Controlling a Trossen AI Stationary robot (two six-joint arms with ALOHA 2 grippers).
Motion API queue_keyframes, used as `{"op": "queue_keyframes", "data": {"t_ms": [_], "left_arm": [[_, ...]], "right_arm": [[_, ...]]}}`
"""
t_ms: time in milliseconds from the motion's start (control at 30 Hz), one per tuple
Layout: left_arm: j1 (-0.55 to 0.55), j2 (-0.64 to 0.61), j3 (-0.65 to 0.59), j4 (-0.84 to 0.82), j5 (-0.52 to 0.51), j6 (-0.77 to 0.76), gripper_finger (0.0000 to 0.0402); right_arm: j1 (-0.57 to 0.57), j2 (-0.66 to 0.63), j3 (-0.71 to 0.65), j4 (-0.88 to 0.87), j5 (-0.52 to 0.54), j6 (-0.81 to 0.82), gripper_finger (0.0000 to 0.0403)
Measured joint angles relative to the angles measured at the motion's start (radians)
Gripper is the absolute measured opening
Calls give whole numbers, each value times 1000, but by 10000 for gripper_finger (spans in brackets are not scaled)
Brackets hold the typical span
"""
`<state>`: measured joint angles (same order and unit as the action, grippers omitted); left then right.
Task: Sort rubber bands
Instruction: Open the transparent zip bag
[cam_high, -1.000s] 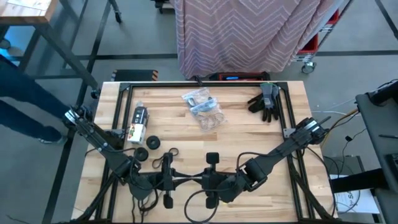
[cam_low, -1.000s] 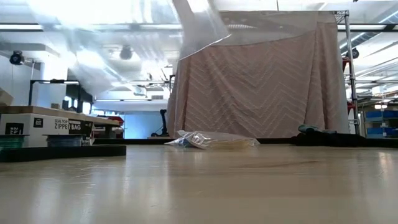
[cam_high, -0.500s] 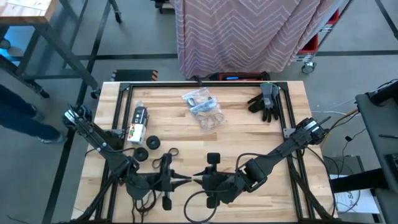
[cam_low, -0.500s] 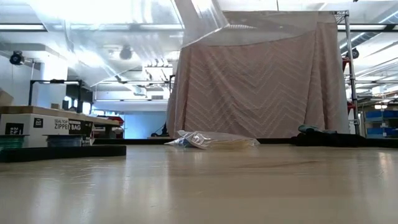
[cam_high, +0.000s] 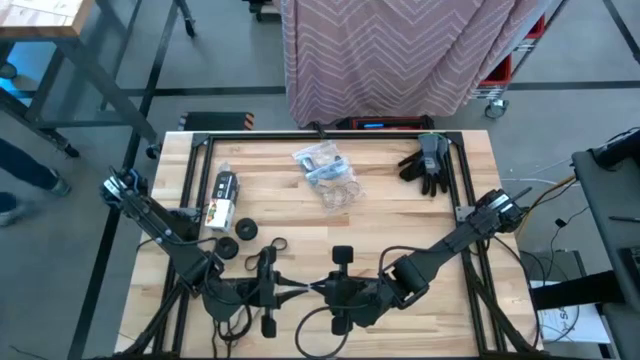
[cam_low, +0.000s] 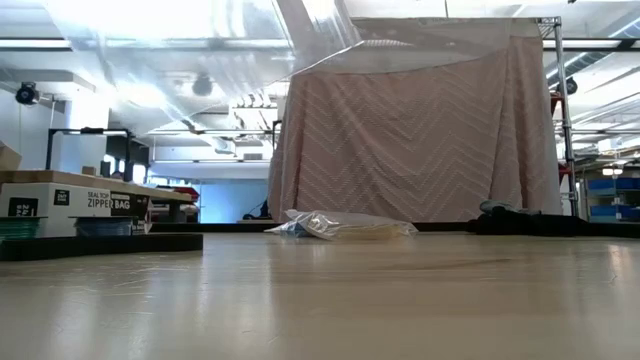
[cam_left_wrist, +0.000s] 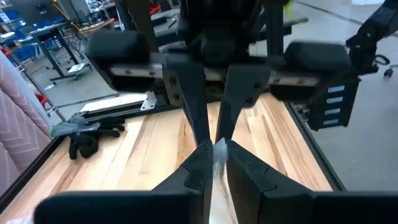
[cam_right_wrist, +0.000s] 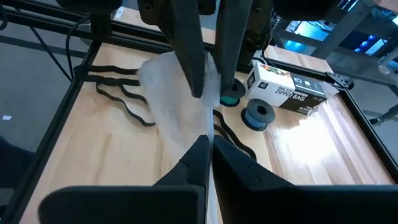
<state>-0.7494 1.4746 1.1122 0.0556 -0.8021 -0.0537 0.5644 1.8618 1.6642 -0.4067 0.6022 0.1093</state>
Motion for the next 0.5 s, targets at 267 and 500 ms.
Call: {"op": "queue_keyframes", "data": {"t_ms": [267, 500], "left_arm": [[4, 8, -2, -5, 1, 0, 37], [5, 9, -2, -4, 1, 0, 36]], "right_arm": [[-1, 0, 0, 11, 1, -3, 1], [0, 0, 0, 24, 1, -9, 1]]}}
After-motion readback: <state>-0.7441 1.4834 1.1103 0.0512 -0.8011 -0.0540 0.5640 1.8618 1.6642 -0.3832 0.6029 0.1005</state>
